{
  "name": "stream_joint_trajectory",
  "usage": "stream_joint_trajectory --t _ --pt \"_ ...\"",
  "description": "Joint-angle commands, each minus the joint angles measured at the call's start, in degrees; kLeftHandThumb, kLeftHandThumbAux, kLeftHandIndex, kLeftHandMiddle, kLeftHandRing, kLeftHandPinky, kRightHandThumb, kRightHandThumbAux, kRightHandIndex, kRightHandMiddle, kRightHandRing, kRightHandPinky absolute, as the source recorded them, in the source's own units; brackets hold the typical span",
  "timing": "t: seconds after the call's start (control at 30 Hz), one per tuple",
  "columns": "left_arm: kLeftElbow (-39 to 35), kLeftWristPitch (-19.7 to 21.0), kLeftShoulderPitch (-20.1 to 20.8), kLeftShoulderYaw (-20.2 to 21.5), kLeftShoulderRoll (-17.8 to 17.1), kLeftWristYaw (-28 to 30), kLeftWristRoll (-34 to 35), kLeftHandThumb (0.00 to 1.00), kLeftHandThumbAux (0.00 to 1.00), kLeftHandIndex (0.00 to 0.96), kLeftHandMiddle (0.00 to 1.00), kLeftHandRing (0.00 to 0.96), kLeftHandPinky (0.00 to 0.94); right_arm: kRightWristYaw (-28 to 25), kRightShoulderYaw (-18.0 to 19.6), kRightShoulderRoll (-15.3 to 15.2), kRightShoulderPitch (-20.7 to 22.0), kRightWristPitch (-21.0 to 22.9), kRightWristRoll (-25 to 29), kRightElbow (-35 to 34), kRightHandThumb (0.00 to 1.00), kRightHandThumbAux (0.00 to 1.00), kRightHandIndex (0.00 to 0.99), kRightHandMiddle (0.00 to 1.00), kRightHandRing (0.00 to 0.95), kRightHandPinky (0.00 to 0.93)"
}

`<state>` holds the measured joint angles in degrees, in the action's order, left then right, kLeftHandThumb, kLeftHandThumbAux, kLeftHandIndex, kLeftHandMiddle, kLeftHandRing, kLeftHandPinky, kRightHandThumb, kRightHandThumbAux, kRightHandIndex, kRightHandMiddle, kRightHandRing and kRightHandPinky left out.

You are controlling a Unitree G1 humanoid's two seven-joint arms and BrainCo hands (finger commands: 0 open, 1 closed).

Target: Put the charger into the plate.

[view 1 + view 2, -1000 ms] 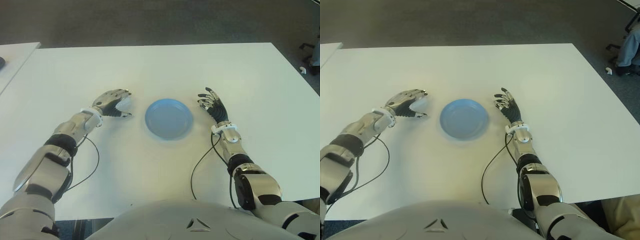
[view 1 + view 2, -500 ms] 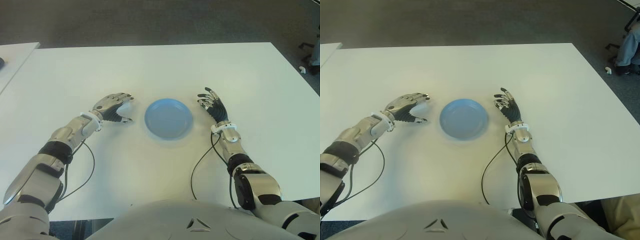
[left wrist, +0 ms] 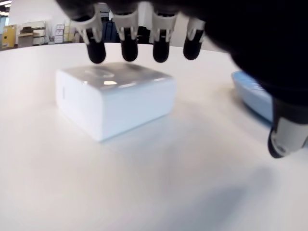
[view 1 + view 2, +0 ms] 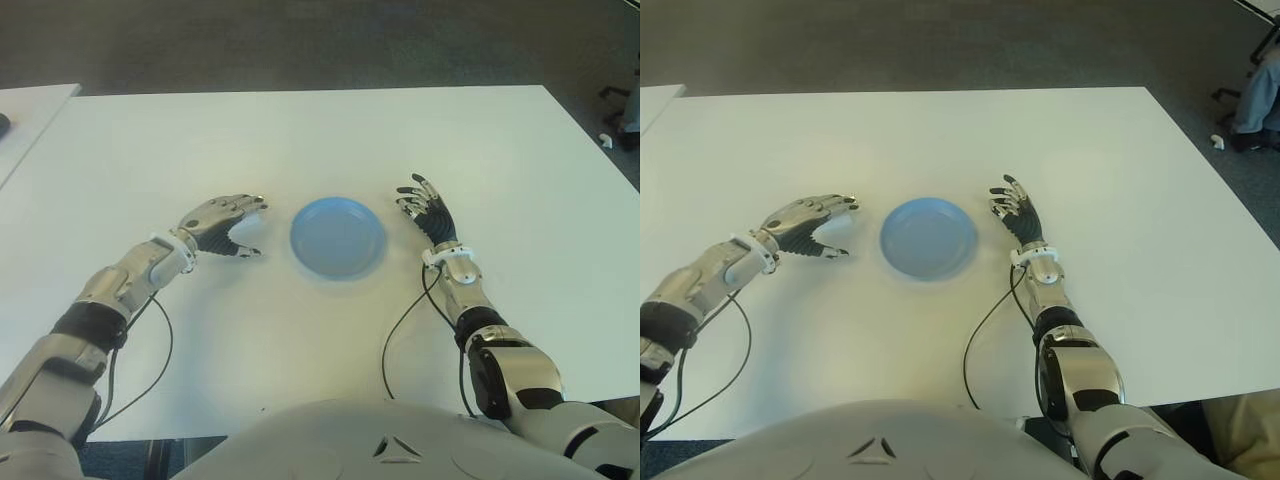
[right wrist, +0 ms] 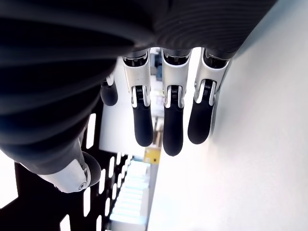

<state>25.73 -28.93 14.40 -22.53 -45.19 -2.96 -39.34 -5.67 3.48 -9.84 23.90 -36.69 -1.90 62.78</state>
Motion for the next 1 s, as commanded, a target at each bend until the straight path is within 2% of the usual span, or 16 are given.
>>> stream_joint_trajectory --t 0.03,0.73,1.0 --pt "-1.3 1.0 -1.2 1.1 0.0 1.9 -0.1 0.000 0.512 0.000 0.000 0.000 0.000 -0.5 -0.4 1.2 -3.4 4.5 -0.3 3.1 0.029 0.664 0.073 0.292 0.319 0.315" --pt "-1.0 1.4 -0.8 1.6 0.9 2.6 -0.7 0.000 0.512 0.000 0.000 0.000 0.000 -0.3 -0.6 1.0 -3.0 4.1 -0.7 3.7 0.050 0.678 0.058 0.297 0.320 0.318" --pt "-0.4 1.3 -0.6 1.5 1.2 2.5 -0.9 0.000 0.512 0.000 0.000 0.000 0.000 0.3 -1.0 0.9 -2.8 3.4 -1.3 4.3 0.078 0.645 0.042 0.287 0.319 0.329"
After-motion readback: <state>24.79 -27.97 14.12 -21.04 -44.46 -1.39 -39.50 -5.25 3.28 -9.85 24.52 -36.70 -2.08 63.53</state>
